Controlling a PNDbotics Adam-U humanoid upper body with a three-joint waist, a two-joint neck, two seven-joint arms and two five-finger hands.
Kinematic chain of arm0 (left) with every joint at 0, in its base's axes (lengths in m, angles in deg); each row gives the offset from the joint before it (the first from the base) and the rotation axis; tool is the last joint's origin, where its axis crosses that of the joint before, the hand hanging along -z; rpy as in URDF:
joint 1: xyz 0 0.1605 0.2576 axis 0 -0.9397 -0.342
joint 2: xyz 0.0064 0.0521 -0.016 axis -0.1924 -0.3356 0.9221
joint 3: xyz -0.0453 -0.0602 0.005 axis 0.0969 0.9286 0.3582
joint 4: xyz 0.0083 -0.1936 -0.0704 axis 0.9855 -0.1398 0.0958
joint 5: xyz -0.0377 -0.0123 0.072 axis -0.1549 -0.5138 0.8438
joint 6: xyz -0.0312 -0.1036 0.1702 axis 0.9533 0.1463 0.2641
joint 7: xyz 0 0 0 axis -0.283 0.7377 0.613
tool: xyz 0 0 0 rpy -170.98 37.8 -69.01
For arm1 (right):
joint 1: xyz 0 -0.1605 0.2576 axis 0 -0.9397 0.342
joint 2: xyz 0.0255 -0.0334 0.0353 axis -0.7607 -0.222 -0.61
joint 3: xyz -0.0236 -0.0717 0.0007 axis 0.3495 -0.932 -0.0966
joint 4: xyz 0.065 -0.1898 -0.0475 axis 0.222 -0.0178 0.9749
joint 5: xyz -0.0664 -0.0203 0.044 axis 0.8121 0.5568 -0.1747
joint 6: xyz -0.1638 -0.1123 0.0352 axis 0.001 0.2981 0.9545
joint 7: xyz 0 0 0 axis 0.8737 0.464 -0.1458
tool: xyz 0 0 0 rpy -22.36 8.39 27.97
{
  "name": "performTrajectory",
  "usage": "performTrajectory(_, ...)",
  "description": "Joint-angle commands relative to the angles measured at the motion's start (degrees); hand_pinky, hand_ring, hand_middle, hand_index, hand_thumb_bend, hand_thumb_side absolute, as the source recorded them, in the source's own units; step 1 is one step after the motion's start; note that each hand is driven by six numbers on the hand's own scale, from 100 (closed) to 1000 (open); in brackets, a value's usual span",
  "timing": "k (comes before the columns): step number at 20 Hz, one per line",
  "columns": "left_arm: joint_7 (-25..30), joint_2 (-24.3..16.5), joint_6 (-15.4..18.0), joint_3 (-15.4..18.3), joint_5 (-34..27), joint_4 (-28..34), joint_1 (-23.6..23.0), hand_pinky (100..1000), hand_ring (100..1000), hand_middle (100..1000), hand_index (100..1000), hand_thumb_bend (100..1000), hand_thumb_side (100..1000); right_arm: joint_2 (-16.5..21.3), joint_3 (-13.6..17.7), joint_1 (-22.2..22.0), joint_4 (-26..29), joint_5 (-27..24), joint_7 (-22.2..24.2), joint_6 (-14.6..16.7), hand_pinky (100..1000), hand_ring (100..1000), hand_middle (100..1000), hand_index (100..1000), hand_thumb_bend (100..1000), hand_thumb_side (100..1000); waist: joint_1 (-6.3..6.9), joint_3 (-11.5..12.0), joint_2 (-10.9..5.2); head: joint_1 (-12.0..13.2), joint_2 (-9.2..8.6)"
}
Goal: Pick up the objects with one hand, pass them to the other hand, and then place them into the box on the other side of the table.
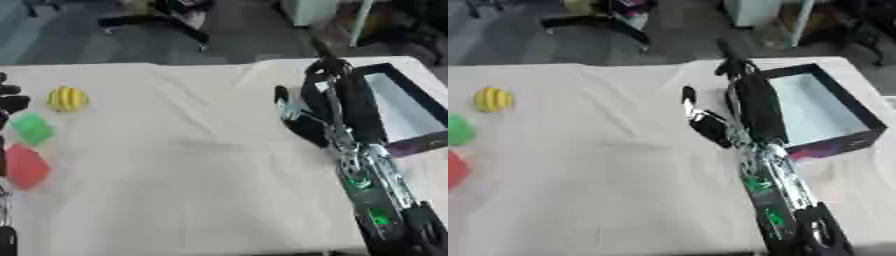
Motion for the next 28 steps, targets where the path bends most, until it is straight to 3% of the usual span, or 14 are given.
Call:
performTrajectory(1,0.1,-0.7,0.1,0.4,0.1,0.8,0.4,724,579,562,741,810,679,0.9,-0.5,2.5,-1.2,-1.8,-1.2,-0.1,444,805,607,1000,270,458,0.26,0.2,-0.58,-0.5,0.33)
performTrajectory(6,0.3,-0.5,0.3,0.7,0.7,0.8,0.4,725,578,561,739,816,683,1.9,-2.8,6.4,-7.4,-6.0,-1.5,-0.8,410,796,587,1000,262,481,0.68,0.8,-0.81,-1.2,0.33)
performTrajectory(11,-0.7,-0.4,0.3,1.5,1.3,1.1,0.7,725,577,560,738,821,684,-0.4,-4.2,8.0,-14.8,-10.9,-4.1,-0.3,389,793,576,1000,247,498,1.3,1.5,-0.9,-2.6,0.33)
performTrajectory(15,-0.8,-0.7,0.2,1.7,2.1,1.0,0.8,725,576,559,739,853,672,-1.8,-4.2,8.1,-18.0,-10.4,-5.7,0.8,396,795,580,1000,249,496,1.41,1.9,-0.95,-3.0,0.33)
performTrajectory(17,-0.2,-2.8,0.3,2.0,4.3,0.4,1.0,727,573,557,740,905,642,-2.2,-4.2,7.9,-18.1,-9.6,-5.9,1.2,397,795,581,1000,249,497,1.37,1.9,-1.07,-2.1,0.33)
performTrajectory(18,0.7,-5.3,0.6,2.2,6.9,-0.8,1.2,734,575,560,746,941,615,-2.2,-4.3,7.8,-18.2,-9.4,-5.7,1.3,399,795,582,1000,249,498,1.43,1.9,-1.21,-1.3,0.33)
performTrajectory(20,4.5,-12.3,2.8,1.6,15.5,-5.5,1.7,770,622,620,810,926,573,-2.1,-4.6,7.5,-18.3,-8.8,-5.2,1.5,400,796,582,1000,249,499,1.7,2.0,-1.5,0.3,0.33)
performTrajectory(21,7.8,-17.4,4.5,0.2,21.3,-9.2,2.1,808,695,698,872,885,543,-2.0,-4.8,7.3,-18.3,-8.6,-4.9,1.6,400,796,582,1000,247,499,2.05,2.0,-1.68,1.2,0.33)
performTrajectory(22,11.6,-22.6,7.1,-1.7,27.8,-13.7,2.8,808,695,698,872,885,543,-2.0,-4.9,7.1,-18.4,-8.3,-4.8,1.7,400,796,582,1000,247,499,2.36,1.9,-1.89,2.1,0.33)
performTrajectory(25,18.2,-37.4,18.2,-9.6,40.4,-28.2,6.0,856,785,793,939,777,449,-2.1,-5.2,6.3,-18.7,-7.3,-4.6,2.1,401,795,582,1000,247,497,3.47,1.7,-2.63,5.4,0.33)
performTrajectory(28,18.3,-48.1,30.2,-20.5,49.2,-41.1,11.1,875,822,827,954,736,386,-2.2,-5.6,5.6,-19.0,-6.5,-4.4,2.6,400,795,582,1000,255,496,4.23,1.3,-3.25,8.3,0.33)
